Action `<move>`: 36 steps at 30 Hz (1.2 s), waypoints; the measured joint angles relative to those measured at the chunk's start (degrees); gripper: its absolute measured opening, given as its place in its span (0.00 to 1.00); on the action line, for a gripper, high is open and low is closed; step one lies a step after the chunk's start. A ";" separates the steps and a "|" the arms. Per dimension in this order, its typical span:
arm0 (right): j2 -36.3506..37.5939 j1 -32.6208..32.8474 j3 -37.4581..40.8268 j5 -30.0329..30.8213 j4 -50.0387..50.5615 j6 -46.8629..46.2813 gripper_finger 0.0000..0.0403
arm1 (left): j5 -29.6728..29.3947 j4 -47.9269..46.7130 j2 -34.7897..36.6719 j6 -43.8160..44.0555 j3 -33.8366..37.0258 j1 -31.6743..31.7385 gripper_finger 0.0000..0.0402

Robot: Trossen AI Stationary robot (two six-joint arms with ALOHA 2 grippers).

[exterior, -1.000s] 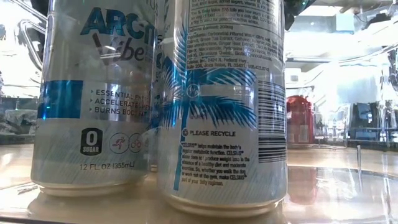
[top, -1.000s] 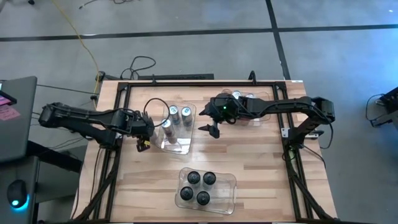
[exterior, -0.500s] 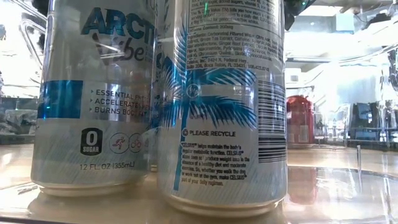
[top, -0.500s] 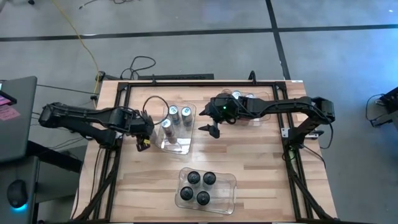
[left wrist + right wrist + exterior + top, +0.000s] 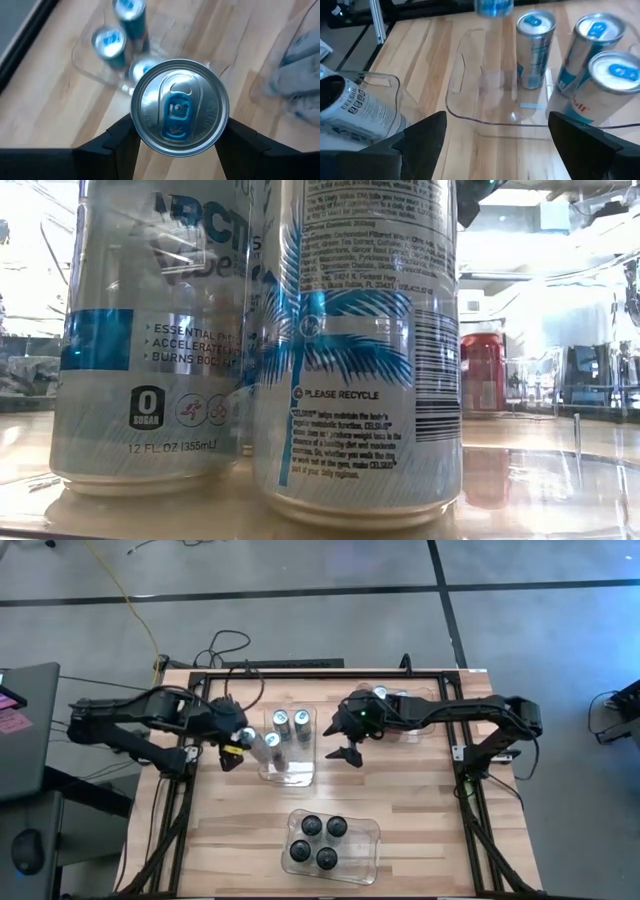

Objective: Sort soda cans
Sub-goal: Put the blue soda can in the top left transparent bin

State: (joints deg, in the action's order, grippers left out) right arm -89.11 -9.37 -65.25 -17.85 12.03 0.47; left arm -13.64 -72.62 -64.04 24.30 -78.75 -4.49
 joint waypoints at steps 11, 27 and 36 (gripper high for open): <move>7.96 1.68 0.00 1.65 8.88 -0.48 0.91 | -2.09 6.51 -15.08 -8.49 -11.87 0.03 0.52; 30.71 6.13 14.11 16.55 8.65 -5.84 0.91 | -0.31 4.04 -31.24 -17.69 -19.92 7.55 0.52; 35.59 3.64 17.68 16.70 8.48 -8.09 0.91 | -0.32 6.16 -36.32 -19.39 -19.42 8.46 0.52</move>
State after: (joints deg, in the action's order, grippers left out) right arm -53.53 -5.73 -47.57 -1.15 20.51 -7.62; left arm -13.96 -66.45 -100.35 4.91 -98.17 3.97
